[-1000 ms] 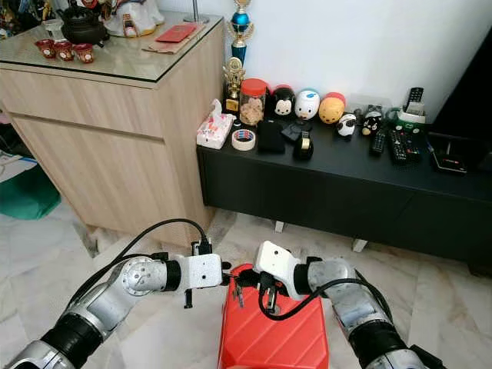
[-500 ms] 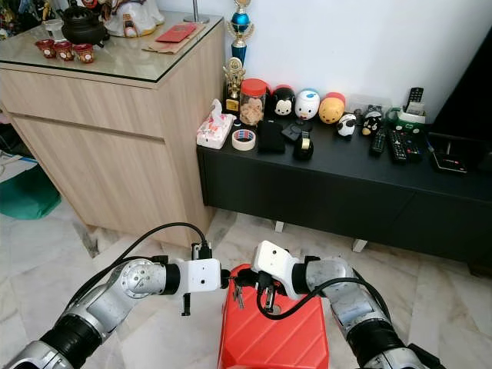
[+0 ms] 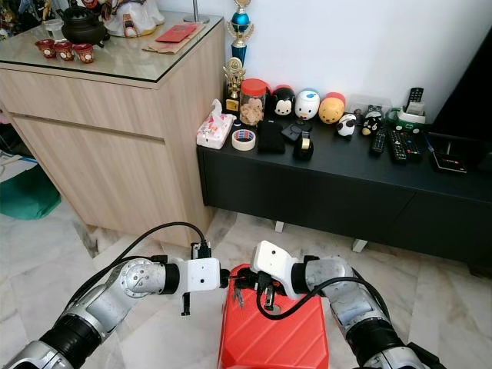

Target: Hang keys on a hook

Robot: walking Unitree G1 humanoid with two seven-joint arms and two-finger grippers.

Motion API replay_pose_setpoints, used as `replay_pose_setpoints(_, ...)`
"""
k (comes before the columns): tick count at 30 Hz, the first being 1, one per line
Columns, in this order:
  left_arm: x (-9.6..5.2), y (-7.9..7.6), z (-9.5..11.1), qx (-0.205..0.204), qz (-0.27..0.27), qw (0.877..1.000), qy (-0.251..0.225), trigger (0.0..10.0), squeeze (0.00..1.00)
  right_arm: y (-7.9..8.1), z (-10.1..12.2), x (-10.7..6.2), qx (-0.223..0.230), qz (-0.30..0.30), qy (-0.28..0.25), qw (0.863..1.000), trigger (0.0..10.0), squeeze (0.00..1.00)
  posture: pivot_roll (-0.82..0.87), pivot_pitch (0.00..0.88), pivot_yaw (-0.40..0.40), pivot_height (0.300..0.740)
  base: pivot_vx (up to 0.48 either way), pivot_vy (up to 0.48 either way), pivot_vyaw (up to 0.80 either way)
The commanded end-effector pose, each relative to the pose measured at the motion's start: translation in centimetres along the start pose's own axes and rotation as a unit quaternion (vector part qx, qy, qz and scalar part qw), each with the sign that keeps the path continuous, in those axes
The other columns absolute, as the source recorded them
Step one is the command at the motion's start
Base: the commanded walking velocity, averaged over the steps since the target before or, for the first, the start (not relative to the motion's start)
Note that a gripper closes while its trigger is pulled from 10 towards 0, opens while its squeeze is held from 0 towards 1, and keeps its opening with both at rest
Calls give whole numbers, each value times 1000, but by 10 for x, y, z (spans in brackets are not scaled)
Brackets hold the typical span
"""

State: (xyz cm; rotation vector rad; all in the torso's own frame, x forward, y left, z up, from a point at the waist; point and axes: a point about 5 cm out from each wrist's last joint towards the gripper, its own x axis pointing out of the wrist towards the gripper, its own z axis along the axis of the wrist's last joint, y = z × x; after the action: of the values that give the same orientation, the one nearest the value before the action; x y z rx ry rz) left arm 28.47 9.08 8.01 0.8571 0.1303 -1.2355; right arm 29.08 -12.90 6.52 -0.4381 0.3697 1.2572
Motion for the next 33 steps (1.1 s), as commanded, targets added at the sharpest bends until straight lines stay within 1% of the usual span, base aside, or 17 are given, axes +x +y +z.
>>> replay_pose_setpoints(1, -3, 5, 1, 0, 9, 1000, -4, 0, 0, -2, 0, 0, -7, 1, 9, 1000, 10000, 1000, 53, 0, -74, 740, 0, 0, 0)
replay_pose_setpoints(10, -6, 3, -3, 2, 4, 1000, 10, 0, 0, -10, 1, -6, -14, -20, 14, 1000, 10000, 1000, 58, 0, -74, 740, 0, 0, 0)
replay_pose_setpoints(11, -7, 3, -5, 0, 4, 1000, 12, 0, 0, -14, 3, -8, -9, -33, 6, 999, 10000, 784, 57, 0, -72, 740, 0, 0, 0)
replay_pose_setpoints(12, -8, 2, -6, -2, 5, 1000, 14, 0, 0, -17, 5, -9, -3, -47, -4, 999, 10000, 784, 57, 0, -72, 740, 0, 0, 0)
replay_pose_setpoints(13, -10, 1, -8, -8, 8, 1000, 16, 0, 0, -22, 7, -11, 4, -70, -16, 997, 10000, 0, 54, 0, -68, 740, 0, 0, 0)
replay_pose_setpoints(16, -19, -2, -20, -55, 45, 997, 25, 0, 0, -43, 9, -22, 43, -198, -52, 978, 10000, 0, 35, 0, -51, 740, 0, 0, 0)
replay_pose_setpoints(18, -21, -2, -25, -77, 64, 995, 27, 0, 0, -46, 6, -25, 62, -229, -58, 970, 10000, 0, 32, 0, -50, 740, 0, 0, 0)
replay_pose_setpoints(19, -27, -1, -33, -106, 106, 988, 35, 4000, 0, -50, -2, -30, 98, -273, -68, 954, 10000, 0, 31, 0, -47, 740, 0, 0, 0)
replay_pose_setpoints(20, -31, 2, -39, -125, 148, 980, 36, 9333, 0, -51, -10, -34, 125, -306, -68, 941, 10000, 0, 33, 0, -47, 740, 0, 0, 0)
replay_pose_setpoints(21, -37, 6, -47, -164, 205, 964, 39, 10000, 0, -51, -21, -37, 161, -345, -62, 923, 10000, 0, 38, 0, -49, 740, 0, 0, 0)
replay_pose_setpoints(24, -47, 8, -58, -216, 265, 939, 39, 10000, 0, -47, -43, -42, 216, -392, -38, 894, 10000, 0, 41, 0, -49, 740, 0, 0, 0)
replay_pose_setpoints(25, -47, 8, -58, -216, 265, 939, 39, 10000, 0, -47, -43, -42, 216, -392, -38, 894, 10000, 0, 41, 0, -49, 740, 0, 0, 0)
replay_pose_setpoints(26, -55, 9, -69, -256, 316, 913, 45, 10000, 0, -41, -59, -44, 262, -415, -27, 871, 10000, 0, 42, 0, -48, 740, 0, 0, 0)
replay_pose_setpoints(30, -79, 5, -101, -327, 445, 829, 89, 10000, 0, -20, -92, -44, 345, -459, 9, 819, 10000, 0, 45, 0, -48, 740, 0, 0, 0)
replay_pose_setpoints(31, -82, 3, -106, -338, 464, 813, 98, 10000, 0, -16, -97, -43, 356, -464, 16, 811, 10000, 0, 44, 0, -47, 740, 0, 0, 0)
replay_pose_setpoints(32, -91, -4, -120, -361, 498, 778, 125, 10000, 0, -4, -108, -41, 370, -471, 43, 800, 10000, 0, 44, 0, -47, 740, 0, 0, 0)
replay_pose_setpoints(33, -92, -5, -122, -366, 506, 770, 131, 10000, 0, -1, -111, -40, 372, -473, 49, 798, 10000, 0, 44, 0, -47, 740, 0, 0, 0)
